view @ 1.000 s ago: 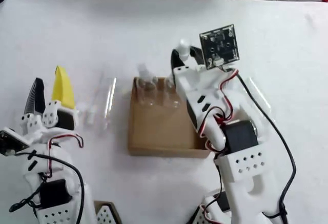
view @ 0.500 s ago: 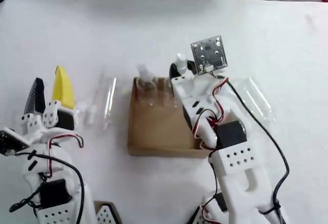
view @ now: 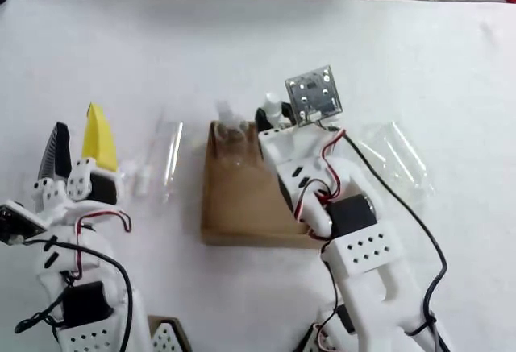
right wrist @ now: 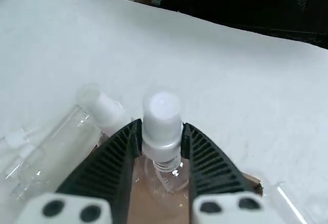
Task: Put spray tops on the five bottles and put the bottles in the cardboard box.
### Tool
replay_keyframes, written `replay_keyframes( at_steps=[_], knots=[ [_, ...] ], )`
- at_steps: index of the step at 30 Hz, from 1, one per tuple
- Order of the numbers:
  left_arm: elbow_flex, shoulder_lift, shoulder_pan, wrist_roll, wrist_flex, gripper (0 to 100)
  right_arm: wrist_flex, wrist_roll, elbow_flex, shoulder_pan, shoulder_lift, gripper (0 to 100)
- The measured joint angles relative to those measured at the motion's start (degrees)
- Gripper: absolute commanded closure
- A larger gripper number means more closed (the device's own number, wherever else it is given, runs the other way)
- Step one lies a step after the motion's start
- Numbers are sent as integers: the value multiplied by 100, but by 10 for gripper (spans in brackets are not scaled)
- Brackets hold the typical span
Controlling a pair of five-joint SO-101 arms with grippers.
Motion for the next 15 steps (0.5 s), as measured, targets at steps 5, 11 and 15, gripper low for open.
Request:
replay_keyframes(
  at_steps=[5, 11, 15],
  knots=[
    [0, 0, 0, 0, 0, 794, 0, 0, 0, 0, 0, 983],
    [0, 0, 0, 0, 0, 794, -79, 0, 0, 9, 167, 983],
    [0, 0, 0, 0, 0, 794, -316, 0, 0, 0, 659, 983]
  ],
)
